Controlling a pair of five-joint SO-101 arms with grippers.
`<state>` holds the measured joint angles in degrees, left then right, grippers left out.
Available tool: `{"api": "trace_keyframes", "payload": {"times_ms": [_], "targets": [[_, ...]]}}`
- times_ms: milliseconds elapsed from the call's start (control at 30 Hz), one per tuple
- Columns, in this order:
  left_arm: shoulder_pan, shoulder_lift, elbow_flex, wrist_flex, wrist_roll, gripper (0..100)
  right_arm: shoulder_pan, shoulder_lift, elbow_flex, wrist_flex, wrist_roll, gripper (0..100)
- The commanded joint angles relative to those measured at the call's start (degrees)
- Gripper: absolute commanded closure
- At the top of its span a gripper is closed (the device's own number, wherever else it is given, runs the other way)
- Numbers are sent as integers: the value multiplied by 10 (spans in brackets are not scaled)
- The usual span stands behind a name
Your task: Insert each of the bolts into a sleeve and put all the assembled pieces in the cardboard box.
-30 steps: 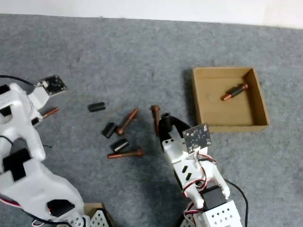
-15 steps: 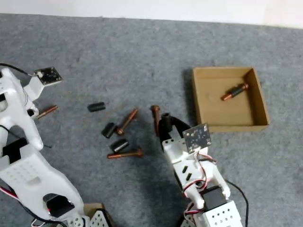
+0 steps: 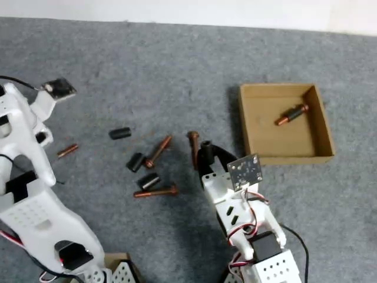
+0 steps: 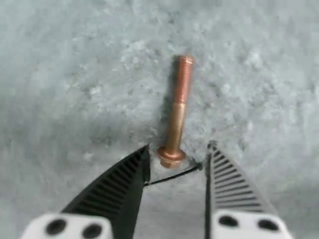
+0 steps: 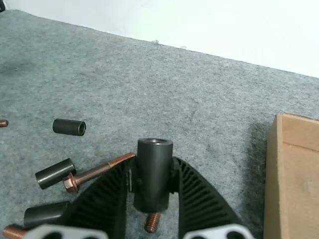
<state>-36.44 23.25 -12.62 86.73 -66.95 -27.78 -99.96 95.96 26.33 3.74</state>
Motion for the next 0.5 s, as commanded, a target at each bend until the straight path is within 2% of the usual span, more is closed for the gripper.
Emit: {"api": "trace_keyframes", "payload": {"times_ms": [0,67,133,233,333,467], "targets": [[15,-10,-48,8,367,852,6,-16,44,1,4,994],[1,-13,-46,42,545,852,6,-16,45,1,4,994],[2,-10,-53,91,694,852,6,-16,45,1,4,993],[39,-9,-52,130,851,855,6,-16,45,1,4,993],[53,-9,-48,129,949,854,6,-16,45,1,4,993],[55,-13,-37,129,999,853,6,-16,45,1,4,993]]}}
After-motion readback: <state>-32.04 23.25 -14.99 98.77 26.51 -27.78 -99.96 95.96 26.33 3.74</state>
